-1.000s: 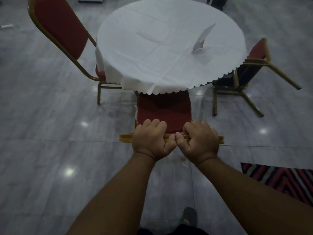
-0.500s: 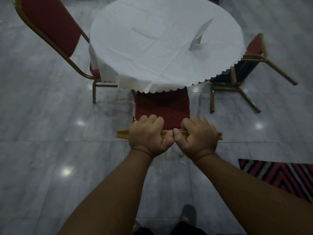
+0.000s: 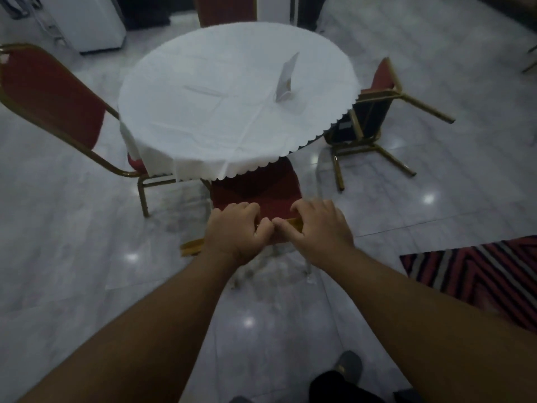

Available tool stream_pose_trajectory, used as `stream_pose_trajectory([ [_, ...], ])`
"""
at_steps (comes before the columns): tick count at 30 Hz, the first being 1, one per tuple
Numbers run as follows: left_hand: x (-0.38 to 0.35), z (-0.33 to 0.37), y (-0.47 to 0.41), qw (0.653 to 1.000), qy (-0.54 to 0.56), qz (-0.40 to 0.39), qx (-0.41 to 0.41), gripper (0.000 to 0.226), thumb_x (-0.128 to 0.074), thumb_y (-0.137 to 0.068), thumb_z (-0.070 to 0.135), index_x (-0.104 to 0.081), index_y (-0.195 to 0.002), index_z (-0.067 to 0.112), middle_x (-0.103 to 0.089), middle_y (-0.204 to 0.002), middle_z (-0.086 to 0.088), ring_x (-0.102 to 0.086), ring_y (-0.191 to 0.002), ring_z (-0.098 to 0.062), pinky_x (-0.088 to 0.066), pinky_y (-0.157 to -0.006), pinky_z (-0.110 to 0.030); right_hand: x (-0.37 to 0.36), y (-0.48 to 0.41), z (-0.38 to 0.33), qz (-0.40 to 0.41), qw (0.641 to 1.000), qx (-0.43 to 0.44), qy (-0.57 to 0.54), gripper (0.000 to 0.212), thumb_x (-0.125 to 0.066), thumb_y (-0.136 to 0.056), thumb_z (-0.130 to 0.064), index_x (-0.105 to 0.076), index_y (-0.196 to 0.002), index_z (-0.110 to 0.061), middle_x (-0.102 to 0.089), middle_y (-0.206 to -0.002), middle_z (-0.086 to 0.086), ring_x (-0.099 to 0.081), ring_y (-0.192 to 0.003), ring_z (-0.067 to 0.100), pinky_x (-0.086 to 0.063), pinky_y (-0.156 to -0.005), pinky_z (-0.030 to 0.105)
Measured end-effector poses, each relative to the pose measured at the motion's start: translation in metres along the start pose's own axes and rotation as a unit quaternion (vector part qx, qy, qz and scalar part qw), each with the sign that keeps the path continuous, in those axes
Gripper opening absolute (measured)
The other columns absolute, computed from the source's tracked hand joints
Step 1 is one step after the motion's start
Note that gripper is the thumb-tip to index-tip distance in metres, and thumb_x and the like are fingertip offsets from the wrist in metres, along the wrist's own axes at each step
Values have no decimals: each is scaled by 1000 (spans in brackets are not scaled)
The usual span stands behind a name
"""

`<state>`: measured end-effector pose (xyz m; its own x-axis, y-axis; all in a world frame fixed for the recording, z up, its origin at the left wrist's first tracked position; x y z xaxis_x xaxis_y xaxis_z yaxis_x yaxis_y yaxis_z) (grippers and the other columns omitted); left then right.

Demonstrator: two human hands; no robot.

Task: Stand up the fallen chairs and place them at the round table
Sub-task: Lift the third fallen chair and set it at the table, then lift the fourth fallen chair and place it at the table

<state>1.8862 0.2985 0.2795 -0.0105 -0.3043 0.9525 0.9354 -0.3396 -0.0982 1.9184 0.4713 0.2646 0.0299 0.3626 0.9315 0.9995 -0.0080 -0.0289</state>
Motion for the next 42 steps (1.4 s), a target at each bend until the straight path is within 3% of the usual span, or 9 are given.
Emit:
stream_pose_trajectory([
  [3, 6, 45, -32, 998, 5, -57, -10, 42, -36, -89, 56, -60, -83, 23, -57, -76, 7, -53, -73, -19, -37, -73, -38, 24, 3, 46, -38, 998, -12, 48, 61, -31, -92, -76, -55, -124, -29, -57, -118, -2, -49, -109, 19, -40, -94, 38],
  [7, -19, 127, -68, 993, -33, -110, -19, 43, -37, -97, 56, -64, -108, 24, -67, -104, 1, -59, -95, -22, -38, -82, -40, 57, 6, 133, -71, 992, -71, 82, 59, -35, -98, -63, -52, -137, -22, -57, -138, 3, -49, -126, 24, -38, -105, 42],
  [10, -47, 189, -98, 983, -79, -159, -46, 54, -32, -99, 58, -56, -133, 23, -62, -133, -4, -56, -121, -27, -39, -96, -46, 81, 4, 199, -84, 987, -119, 70, 60, -34, -99, -61, -51, -138, -19, -54, -142, 5, -47, -129, 26, -35, -108, 42],
  [14, -73, 262, -138, 976, -80, -191, -70, 63, -33, -100, 60, -44, -148, 19, -50, -151, -9, -46, -139, -30, -36, -110, -47, 114, -6, 274, -81, 983, -151, 66, 62, -33, -101, -59, -48, -143, -17, -48, -150, 6, -41, -137, 26, -29, -113, 42],
  [23, -139, 377, -265, 968, -23, -213, -131, 67, -35, -101, 58, -35, -154, 15, -37, -160, -10, -32, -149, -28, -29, -120, -47, 169, -76, 418, -93, 969, -211, 93, 69, -30, -100, -62, -38, -152, -17, -32, -162, 8, -28, -148, 25, -21, -119, 43],
  [28, -173, 453, -370, 949, -58, -241, -195, 71, -31, -103, 56, -22, -159, 14, -23, -167, -10, -17, -155, -28, -18, -126, -46, 214, -128, 509, -83, 958, -255, 102, 69, -28, -101, -62, -37, -152, -17, -30, -162, 6, -26, -149, 23, -19, -119, 42],
  [37, -222, 646, -531, 921, -52, -250, -295, 68, -27, -105, 53, -26, -157, 9, -27, -165, -11, -20, -154, -27, -18, -124, -43, 304, -188, 680, -34, 935, -345, 78, 68, -25, -103, -60, -29, -157, -18, -21, -167, 2, -15, -154, 18, -11, -123, 41],
  [42, -276, 741, -604, 918, -53, -270, -287, 68, -29, -105, 52, -25, -157, 8, -28, -165, -12, -20, -154, -28, -18, -125, -44, 330, -217, 808, -47, 927, -367, 59, 68, -24, -103, -58, -24, -159, -18, -16, -168, 1, -10, -155, 18, -7, -125, 42],
])
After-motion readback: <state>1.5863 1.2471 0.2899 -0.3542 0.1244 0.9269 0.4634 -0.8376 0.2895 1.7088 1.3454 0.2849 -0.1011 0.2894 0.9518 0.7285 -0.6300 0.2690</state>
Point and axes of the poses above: each hand's wrist, its own y-axis away from the middle knuckle, its own x-axis out of the back of the hand, z = x × y, the point moved 5 cm from there along -y, towards the middle knuckle
